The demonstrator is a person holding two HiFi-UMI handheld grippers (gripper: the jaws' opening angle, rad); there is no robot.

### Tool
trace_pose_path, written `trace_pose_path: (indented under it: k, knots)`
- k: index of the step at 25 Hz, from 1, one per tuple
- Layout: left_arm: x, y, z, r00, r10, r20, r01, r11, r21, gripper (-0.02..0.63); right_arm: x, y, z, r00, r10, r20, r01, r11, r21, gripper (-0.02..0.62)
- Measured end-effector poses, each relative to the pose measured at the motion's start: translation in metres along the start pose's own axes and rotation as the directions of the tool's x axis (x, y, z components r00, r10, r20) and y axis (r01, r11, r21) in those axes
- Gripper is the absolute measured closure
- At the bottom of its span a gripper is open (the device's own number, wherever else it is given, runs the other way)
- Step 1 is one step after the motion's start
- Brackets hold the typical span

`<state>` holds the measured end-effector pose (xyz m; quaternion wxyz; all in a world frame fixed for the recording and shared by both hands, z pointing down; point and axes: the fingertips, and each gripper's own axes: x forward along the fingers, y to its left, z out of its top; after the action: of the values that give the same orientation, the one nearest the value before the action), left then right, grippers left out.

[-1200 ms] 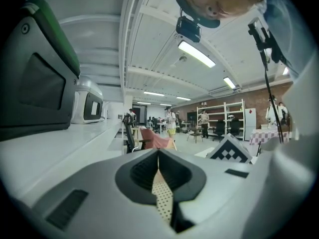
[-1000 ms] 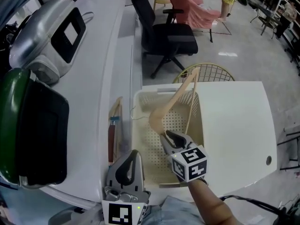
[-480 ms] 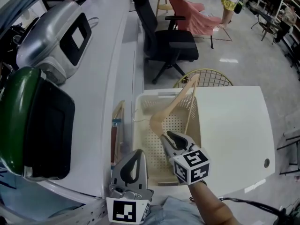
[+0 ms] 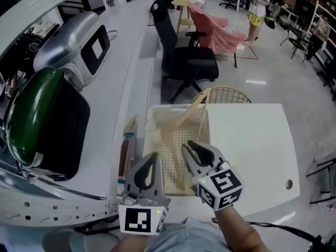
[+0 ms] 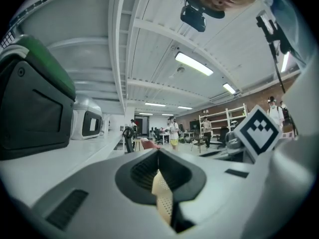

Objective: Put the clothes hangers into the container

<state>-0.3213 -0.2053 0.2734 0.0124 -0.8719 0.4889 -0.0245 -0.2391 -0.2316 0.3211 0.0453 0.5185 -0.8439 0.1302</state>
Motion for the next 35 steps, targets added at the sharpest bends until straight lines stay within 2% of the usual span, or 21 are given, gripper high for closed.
trace_pose_path:
  k: [3,7,12,16,35]
  knots:
    - [-0.002,-0.008,0.013,0.999,0.018,0.035,-0.019,1.000,0.015,0.594,-0.026,-0.003,0.021,0.998,-0.008,0.056,0.011,0.999,-0.047,0.536]
    - [-0.002,-0.020,0.026,0.998,0.045,0.044,-0.045,0.999,0.015,0.594,-0.058,-0.010,0.041,0.993,-0.025,0.115,0.037,0.994,-0.102,0.552]
    - [0.000,-0.033,0.042,0.994,0.057,0.090,-0.061,0.997,0.043,0.594,-0.081,-0.019,0.047,0.988,-0.044,0.147,0.064,0.988,-0.140,0.569]
    - [0.001,-0.044,0.046,0.994,0.057,0.096,-0.063,0.996,0.062,0.594,-0.091,-0.021,0.048,0.986,-0.044,0.161,0.071,0.985,-0.160,0.582]
    - [-0.002,-0.065,0.051,0.994,0.042,0.098,-0.051,0.995,0.089,0.594,-0.105,-0.025,0.050,0.980,-0.037,0.195,0.071,0.984,-0.167,0.584]
